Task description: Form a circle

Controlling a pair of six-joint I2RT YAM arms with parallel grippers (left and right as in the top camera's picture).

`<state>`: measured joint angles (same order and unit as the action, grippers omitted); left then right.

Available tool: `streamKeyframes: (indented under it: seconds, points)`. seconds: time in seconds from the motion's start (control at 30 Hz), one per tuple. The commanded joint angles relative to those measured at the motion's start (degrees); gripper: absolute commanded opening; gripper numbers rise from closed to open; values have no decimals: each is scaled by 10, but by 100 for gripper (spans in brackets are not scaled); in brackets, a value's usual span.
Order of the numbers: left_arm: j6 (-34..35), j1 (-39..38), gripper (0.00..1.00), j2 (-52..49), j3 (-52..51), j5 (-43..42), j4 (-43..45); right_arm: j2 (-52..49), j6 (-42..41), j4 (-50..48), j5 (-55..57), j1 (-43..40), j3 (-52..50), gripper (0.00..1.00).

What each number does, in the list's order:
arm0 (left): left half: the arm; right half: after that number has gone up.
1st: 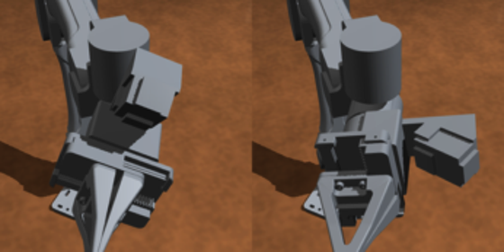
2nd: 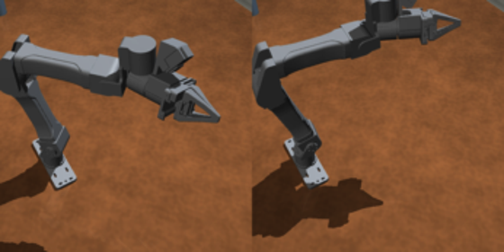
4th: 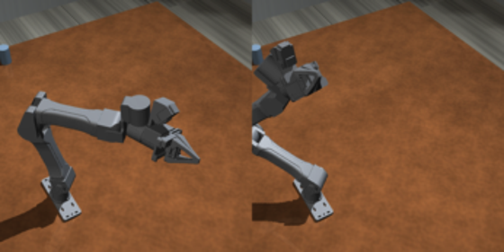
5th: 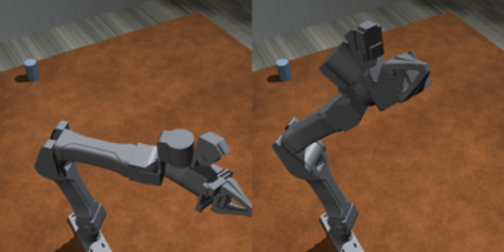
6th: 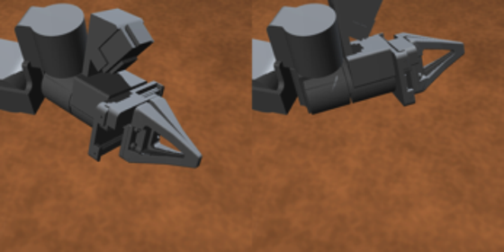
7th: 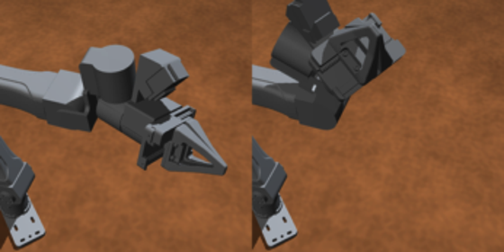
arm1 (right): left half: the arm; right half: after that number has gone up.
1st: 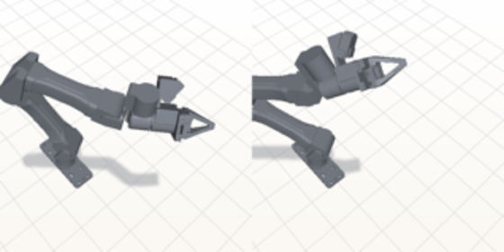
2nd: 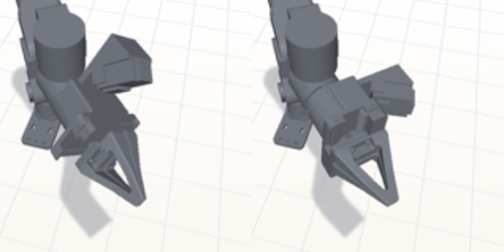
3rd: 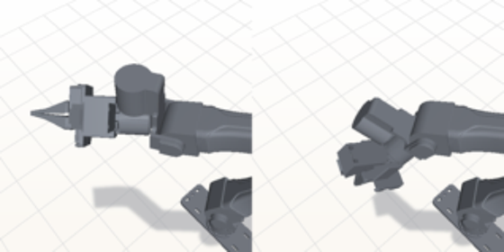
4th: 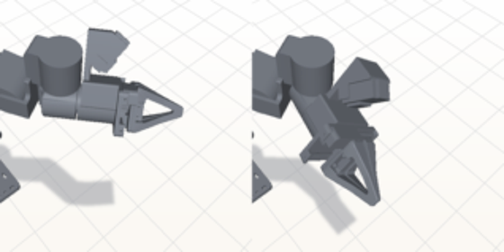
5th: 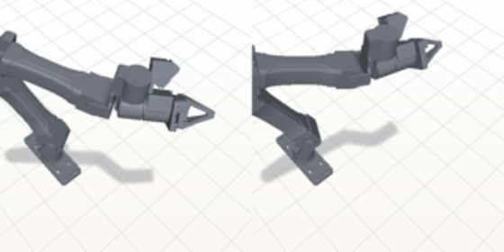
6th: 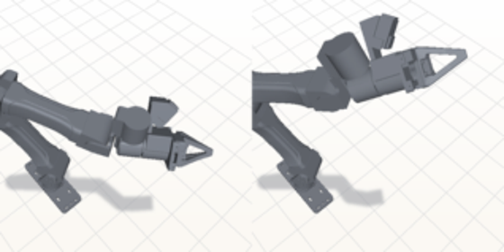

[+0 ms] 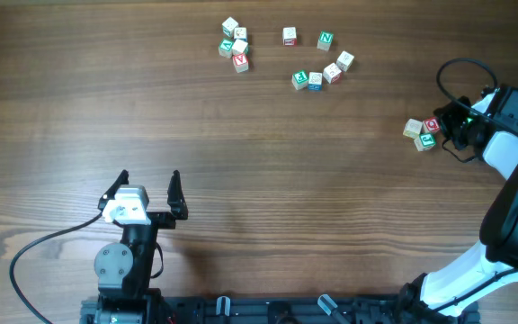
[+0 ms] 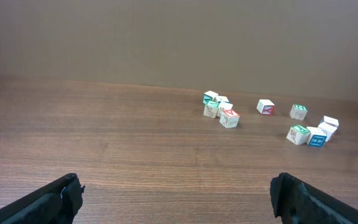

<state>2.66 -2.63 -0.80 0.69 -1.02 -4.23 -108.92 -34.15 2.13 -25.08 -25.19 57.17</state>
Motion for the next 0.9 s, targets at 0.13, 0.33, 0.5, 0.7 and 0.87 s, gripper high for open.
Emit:
streamKeyframes:
  seconds: [0.13, 0.33, 0.5, 0.7, 0.87]
  points:
    - [4, -3, 100, 5, -4, -9, 0, -7, 12, 1, -9, 0, 9, 5]
    - [4, -3, 100, 5, -4, -9, 0, -7, 12, 1, -9, -1, 9, 4]
    - [4, -3, 100, 5, -4, -9, 0, -7, 12, 3, -9, -1, 9, 5]
    - [4, -3, 100, 5, -4, -9, 0, -7, 17, -39, -5, -5, 9, 5]
    - [4, -3, 100, 5, -4, -9, 0, -7, 42, -69, -38, 1, 9, 5]
